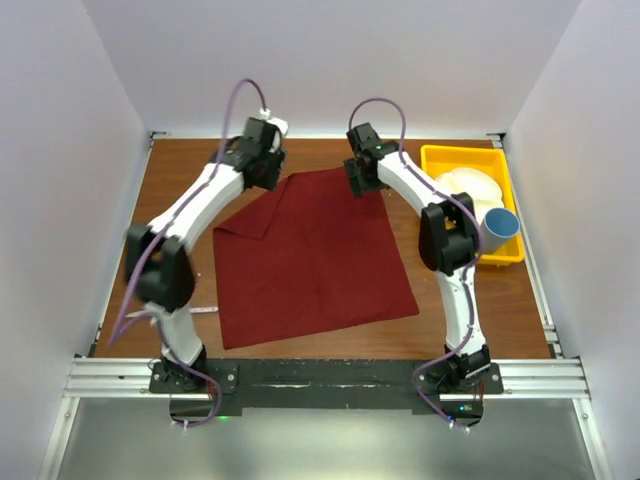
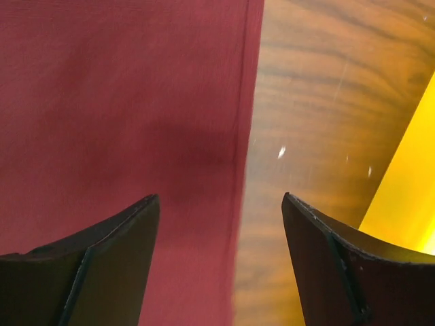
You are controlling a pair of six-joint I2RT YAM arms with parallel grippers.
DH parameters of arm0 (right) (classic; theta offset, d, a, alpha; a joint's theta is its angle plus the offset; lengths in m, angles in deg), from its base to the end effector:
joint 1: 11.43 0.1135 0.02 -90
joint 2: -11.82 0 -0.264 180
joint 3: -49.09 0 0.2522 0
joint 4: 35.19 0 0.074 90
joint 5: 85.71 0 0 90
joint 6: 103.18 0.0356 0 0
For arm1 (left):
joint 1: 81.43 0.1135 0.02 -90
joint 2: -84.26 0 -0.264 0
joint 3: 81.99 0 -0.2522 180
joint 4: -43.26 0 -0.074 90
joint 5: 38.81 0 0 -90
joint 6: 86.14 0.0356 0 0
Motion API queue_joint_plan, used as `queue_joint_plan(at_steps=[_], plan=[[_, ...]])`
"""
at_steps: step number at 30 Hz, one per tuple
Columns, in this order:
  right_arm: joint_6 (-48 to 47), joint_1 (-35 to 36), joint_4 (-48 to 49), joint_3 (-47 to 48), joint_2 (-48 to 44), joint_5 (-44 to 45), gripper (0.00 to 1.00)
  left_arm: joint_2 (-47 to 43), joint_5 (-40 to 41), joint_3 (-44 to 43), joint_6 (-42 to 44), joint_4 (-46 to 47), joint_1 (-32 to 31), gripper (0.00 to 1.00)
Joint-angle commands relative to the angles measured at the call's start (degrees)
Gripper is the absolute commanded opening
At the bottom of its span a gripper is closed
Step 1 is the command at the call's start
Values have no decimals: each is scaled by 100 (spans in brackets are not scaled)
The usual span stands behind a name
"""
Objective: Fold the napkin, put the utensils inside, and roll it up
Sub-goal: Flatten the napkin out
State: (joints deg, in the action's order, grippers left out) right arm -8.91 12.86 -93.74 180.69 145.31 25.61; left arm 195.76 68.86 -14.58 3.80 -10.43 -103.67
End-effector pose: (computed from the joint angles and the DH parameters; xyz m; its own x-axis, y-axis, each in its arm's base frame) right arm 0.4671 0.1966 0.2035 -0.8070 -0.2881 -0.5155 -0.1601 0.9470 -0.2786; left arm 0.4062 -0.1544 0.2782 -0.7355 0.2997 -0.6076 0.1892 0.9520 0.2405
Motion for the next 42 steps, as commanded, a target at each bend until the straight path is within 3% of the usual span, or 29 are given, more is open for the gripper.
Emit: queue_joint_plan(at_steps=[1, 5, 9, 16, 19, 31, 42], plan=[[802, 111, 41, -286, -1773, -767, 76, -1831, -439, 1152, -258, 1590, -44, 57], [1321, 260, 278, -1531, -2440, -1486, 75, -2071, -300, 2330, -311, 2093, -44, 52], [1795, 418, 1032, -2843, -3485, -2456, 68, -1948, -370, 2798, -258, 2111, -52, 52], [1840, 1112, 1781, -4382, -4234, -2694, 54, -2246, -176, 4185, -38, 3209, -149, 47], [1849, 1192, 1983, -5084, -4392, -2695, 52, -2212, -203, 4284, -73, 3421, -158, 46], [1709, 1192, 2159, -5763, -4946, -2659, 52, -1070, -54, 3678, -135, 3333, -439, 45], [1673, 1200, 2344, -6115, -4877, -2659, 51, -1315, -80, 3985, -206, 3500, -430, 43]])
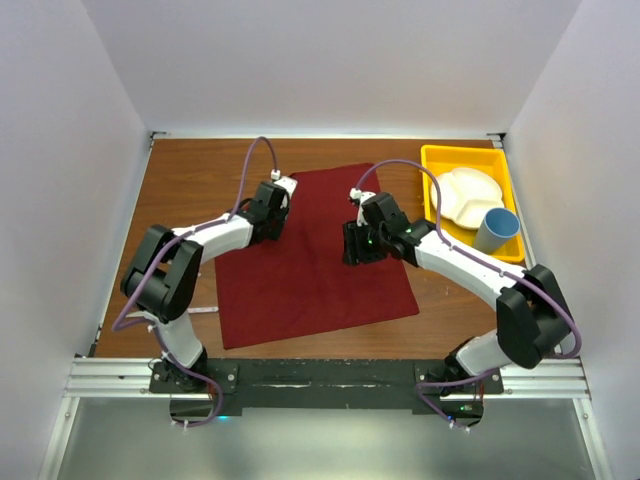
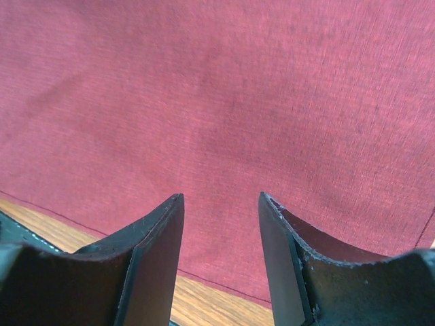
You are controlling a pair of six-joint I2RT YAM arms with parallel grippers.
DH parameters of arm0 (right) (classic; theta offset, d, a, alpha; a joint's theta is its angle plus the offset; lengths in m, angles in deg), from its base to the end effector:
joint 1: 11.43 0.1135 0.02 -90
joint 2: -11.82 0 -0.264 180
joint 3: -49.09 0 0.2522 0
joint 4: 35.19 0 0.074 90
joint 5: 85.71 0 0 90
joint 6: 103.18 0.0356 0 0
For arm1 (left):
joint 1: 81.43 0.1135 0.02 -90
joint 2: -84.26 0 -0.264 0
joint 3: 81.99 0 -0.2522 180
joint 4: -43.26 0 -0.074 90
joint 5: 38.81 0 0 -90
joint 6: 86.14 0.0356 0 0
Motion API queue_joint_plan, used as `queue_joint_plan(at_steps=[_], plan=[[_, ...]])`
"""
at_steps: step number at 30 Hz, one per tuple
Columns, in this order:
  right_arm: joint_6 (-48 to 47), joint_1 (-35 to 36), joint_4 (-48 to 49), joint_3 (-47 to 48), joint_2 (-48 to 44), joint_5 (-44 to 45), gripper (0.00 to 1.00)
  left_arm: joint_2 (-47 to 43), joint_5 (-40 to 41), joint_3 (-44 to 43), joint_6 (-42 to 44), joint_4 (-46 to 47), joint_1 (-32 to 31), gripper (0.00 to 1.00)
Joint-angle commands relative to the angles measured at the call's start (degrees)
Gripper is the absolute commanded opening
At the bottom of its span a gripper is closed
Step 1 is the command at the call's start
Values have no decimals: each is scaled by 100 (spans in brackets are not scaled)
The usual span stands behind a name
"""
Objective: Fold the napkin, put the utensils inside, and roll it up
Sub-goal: Flatten the napkin out
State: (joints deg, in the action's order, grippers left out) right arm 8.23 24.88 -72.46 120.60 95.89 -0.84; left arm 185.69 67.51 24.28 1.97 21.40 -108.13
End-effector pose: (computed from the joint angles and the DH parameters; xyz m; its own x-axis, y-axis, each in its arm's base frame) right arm 0.2475 0.1858 0.2376 -0.8055 -0.1407 -0.5756 -0.3676 0.8806 0.2991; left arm 0.3313 -0.1554 0.1727 -0.6884 0.3108 -0.6554 0.2458 0.9500 0.1924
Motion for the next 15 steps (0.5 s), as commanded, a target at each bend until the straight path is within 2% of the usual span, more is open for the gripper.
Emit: queue_joint_plan(at_steps=[1, 15], plan=[[-32, -2, 250, -133, 57, -41, 51, -290, 30, 99, 13, 309, 24, 43], [-58, -19, 276, -212, 48, 73, 51, 184, -234, -173, -31, 37, 217, 36]])
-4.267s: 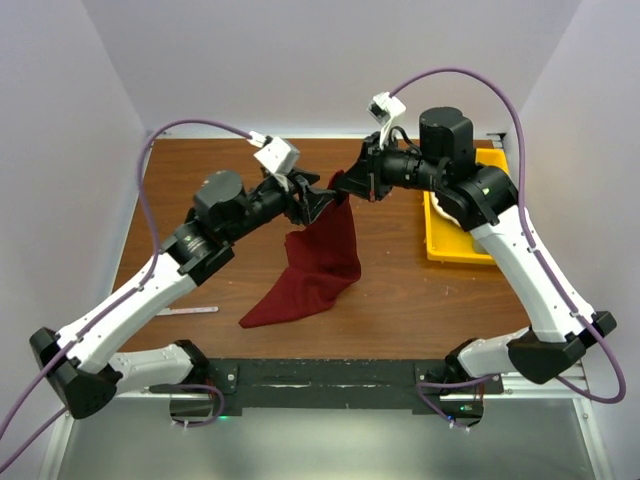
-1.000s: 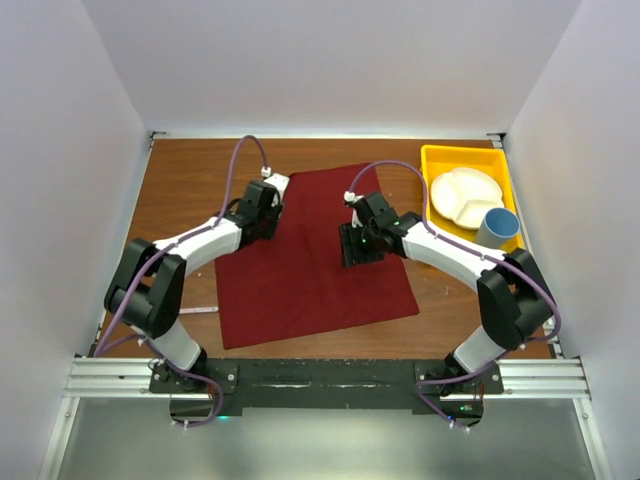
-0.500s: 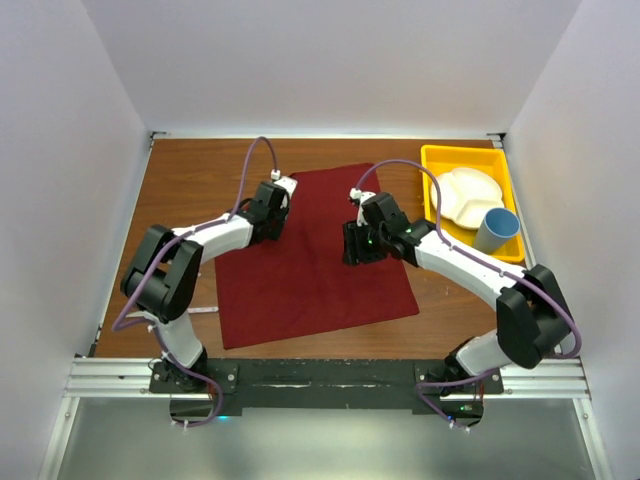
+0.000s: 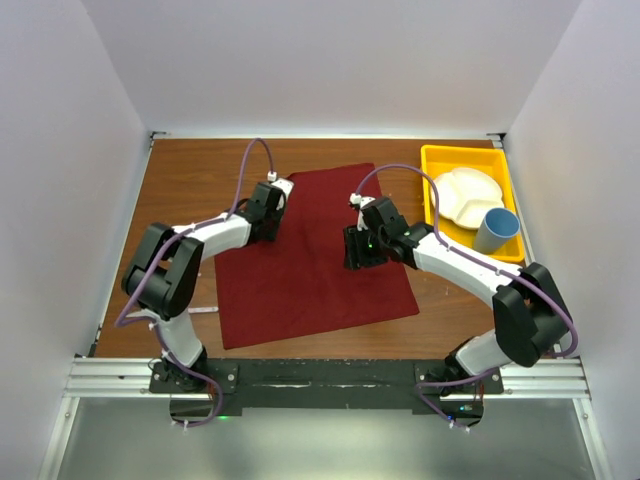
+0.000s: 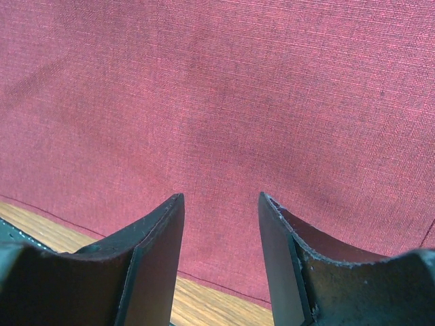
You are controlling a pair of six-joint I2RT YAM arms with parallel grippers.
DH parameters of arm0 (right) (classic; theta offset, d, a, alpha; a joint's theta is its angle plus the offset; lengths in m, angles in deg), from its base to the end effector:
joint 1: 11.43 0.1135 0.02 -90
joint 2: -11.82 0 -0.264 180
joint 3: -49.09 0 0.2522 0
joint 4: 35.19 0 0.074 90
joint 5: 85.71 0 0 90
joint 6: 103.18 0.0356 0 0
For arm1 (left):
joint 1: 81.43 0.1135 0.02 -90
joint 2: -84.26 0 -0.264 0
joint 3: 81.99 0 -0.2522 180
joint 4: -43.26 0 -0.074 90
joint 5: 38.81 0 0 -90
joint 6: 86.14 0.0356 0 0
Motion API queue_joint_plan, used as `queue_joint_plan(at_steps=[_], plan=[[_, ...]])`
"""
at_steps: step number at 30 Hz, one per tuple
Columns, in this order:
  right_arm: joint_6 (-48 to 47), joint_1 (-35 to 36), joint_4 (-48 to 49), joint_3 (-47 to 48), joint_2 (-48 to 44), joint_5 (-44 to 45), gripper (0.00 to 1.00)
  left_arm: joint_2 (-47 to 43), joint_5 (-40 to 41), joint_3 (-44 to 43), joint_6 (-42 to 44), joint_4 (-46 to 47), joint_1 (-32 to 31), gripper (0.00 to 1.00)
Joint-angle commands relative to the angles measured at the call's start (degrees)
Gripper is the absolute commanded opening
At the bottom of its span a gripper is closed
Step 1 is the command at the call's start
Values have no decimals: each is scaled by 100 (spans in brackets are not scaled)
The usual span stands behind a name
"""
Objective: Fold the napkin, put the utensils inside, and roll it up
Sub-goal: Flatten the napkin out
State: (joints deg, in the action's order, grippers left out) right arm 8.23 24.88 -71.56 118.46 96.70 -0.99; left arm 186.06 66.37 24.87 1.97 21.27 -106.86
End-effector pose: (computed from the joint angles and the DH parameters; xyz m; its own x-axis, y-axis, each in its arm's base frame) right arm 0.2455 0.1844 0.2229 -0.8222 -0.1531 -0.5483 -0.3601 0.8858 0.2927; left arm 0.3327 -0.1479 0.1672 -0.7067 0.3008 -0.6404 0.2413 0.9533 0.1815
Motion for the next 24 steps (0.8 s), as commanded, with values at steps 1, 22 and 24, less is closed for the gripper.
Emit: queue_joint_plan(at_steps=[1, 22, 24], plan=[[-49, -19, 187, -7, -33, 97, 51, 243, -120, -293, -48, -20, 100, 35], [830, -520, 573, -587, 749, 115, 23, 138, 607, -1206, 408, -302, 538, 0], [812, -520, 608, -569, 767, 193, 23, 470, 1633, -1645, 592, -41, 819, 0]])
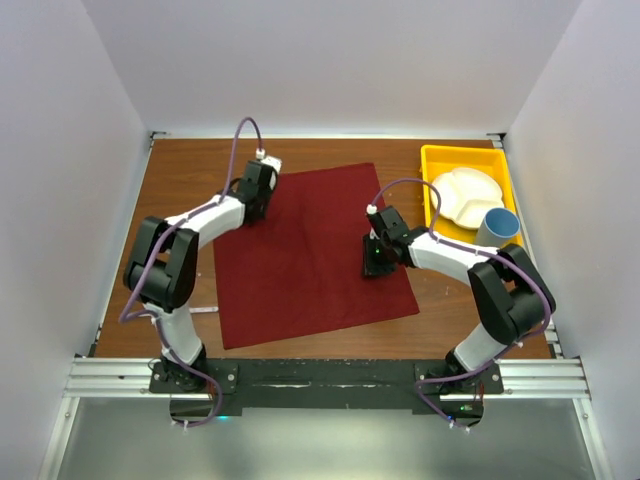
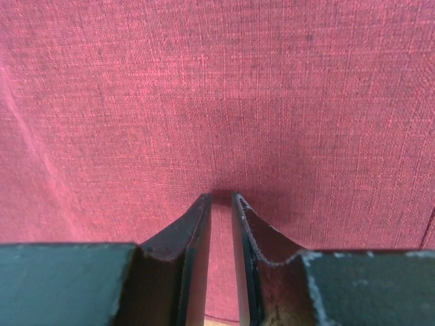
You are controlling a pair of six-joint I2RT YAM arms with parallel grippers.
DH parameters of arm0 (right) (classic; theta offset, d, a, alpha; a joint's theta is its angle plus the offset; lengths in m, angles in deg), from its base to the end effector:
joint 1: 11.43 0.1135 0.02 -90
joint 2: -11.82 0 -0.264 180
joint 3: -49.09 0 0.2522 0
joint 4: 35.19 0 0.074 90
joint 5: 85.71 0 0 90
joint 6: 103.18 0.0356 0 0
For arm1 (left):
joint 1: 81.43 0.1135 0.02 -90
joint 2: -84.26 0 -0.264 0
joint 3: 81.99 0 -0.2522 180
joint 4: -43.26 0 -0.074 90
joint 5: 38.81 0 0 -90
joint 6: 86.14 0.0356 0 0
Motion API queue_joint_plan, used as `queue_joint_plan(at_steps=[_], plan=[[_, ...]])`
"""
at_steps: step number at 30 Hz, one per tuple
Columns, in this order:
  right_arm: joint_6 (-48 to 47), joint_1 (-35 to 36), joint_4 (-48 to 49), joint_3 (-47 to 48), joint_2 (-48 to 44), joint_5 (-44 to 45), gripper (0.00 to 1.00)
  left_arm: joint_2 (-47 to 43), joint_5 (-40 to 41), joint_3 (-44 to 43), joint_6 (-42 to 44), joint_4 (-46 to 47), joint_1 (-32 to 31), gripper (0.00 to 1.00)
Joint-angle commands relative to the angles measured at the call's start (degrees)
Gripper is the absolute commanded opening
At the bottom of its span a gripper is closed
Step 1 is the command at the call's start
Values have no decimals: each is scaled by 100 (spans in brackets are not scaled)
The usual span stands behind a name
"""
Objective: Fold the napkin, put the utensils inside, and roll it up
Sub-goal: Flatten the napkin out
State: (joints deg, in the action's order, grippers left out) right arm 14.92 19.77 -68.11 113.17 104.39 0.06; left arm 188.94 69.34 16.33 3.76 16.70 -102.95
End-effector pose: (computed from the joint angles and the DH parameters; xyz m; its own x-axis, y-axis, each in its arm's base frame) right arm 0.2603 0.1607 0.1608 -0.9201 -0.0081 -0.3916 -0.1286 0.9506 0.2825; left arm 0.3659 -0.1324 0.1883 -0.7083 0.2775 -0.6491 0.1594 0.9586 0.2360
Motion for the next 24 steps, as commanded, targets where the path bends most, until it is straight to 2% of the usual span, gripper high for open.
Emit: queue_joint_plan(at_steps=[1, 2, 3, 6, 8, 11, 12, 14, 16, 17, 18, 19, 22, 23, 24], plan=[[135, -9, 246, 29, 32, 72, 22, 349, 1836, -976, 423, 531, 568, 1], [82, -9, 228, 82, 41, 19, 23, 542, 2520, -1230, 432, 541, 874, 7], [64, -9, 272, 117, 24, -60, 23, 953, 2796, -2085, 84, -146, 999, 32], [-85, 0, 159, 319, -11, 167, 25, 1186, 2958, -3014, -463, -1099, 1203, 71], [-146, 0, 79, 513, -3, 299, 26, 933, 2478, -2903, -526, -1146, 1176, 74], [-234, -9, -158, 1013, 242, 554, 37, 81, 1459, -2113, -842, -944, 1141, 80], [-243, 0, -245, 1154, 339, 650, 44, -365, 1185, -1641, -982, -839, 1115, 79], [-182, 0, -351, 1672, 550, 1105, 51, -772, 596, -1138, -1150, -769, 913, 75], [-164, -9, -527, 2311, 1024, 1388, 56, -1317, 322, -400, -1413, -637, 572, 70], [-147, -17, -641, 2585, 1252, 1833, 57, -1484, 199, -136, -1518, -558, 439, 68], [-181, -35, -1007, 2901, 1689, 1960, 57, -1773, 102, 362, -1711, -383, 290, 65], [-260, -35, -1124, 3452, 1937, 2031, 56, -1889, -21, 602, -1774, -277, 71, 63], [-454, -123, -1345, 4150, 2580, 2075, 49, -2127, -145, 1306, -2318, -22, -185, 56], [-524, -140, -1354, 4239, 2660, 2075, 34, -2128, 29, 1429, -2450, 31, -230, 55], [-542, -201, -1232, 4275, 2721, 2084, 30, -2084, 109, 1579, -2738, 23, -274, 54]])
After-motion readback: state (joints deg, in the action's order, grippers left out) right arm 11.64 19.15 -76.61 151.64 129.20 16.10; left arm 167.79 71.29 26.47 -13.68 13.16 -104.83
